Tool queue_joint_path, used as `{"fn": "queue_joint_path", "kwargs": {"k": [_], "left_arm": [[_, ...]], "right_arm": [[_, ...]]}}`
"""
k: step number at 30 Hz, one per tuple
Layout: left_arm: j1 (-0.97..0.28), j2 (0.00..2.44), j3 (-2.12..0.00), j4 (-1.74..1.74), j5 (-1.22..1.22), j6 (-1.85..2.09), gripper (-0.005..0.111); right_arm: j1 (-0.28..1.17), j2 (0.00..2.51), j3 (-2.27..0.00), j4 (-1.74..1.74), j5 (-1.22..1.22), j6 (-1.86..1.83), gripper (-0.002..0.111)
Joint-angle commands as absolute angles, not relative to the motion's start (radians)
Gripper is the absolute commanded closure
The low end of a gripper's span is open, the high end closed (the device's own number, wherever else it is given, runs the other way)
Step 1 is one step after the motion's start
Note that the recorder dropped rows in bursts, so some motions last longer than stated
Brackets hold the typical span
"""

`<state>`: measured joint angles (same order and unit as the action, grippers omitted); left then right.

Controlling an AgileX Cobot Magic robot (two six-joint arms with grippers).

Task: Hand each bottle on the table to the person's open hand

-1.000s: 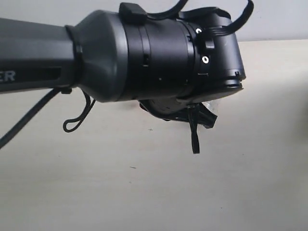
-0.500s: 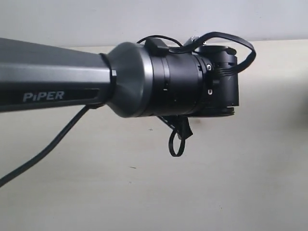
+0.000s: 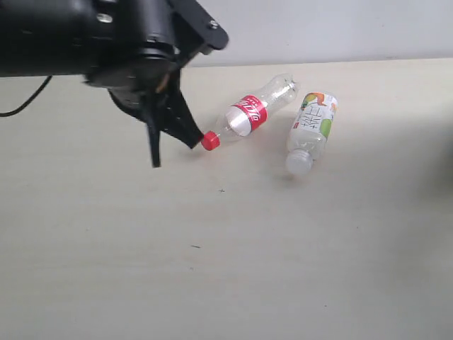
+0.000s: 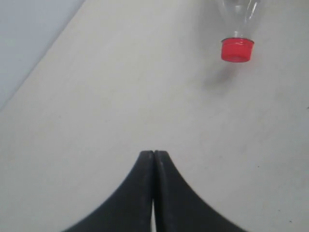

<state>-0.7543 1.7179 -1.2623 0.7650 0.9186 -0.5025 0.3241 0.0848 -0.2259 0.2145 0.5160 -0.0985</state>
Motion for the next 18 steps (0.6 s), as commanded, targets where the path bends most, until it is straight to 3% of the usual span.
{"fn": "queue_joint_path", "kwargs": {"k": [1,11,18], "left_arm": [[-0.692,1.476,-1.028,0.703,0.554,-0.531,0.107],[-0.686,0.947,-0.491,0.695,-0.149,-0.577,0.107],[-0.596,0.657,-0.272,0.597,-0.211,-0.531,0.107]], "right_arm": [[0.325,0.081,-0.224,0.214,0.512,-0.101,0.108],[0.325,0.081,-0.224,0.214,0.512,-0.101,0.108],[0.325,0.081,-0.224,0.214,0.512,-0.099,0.108]]}}
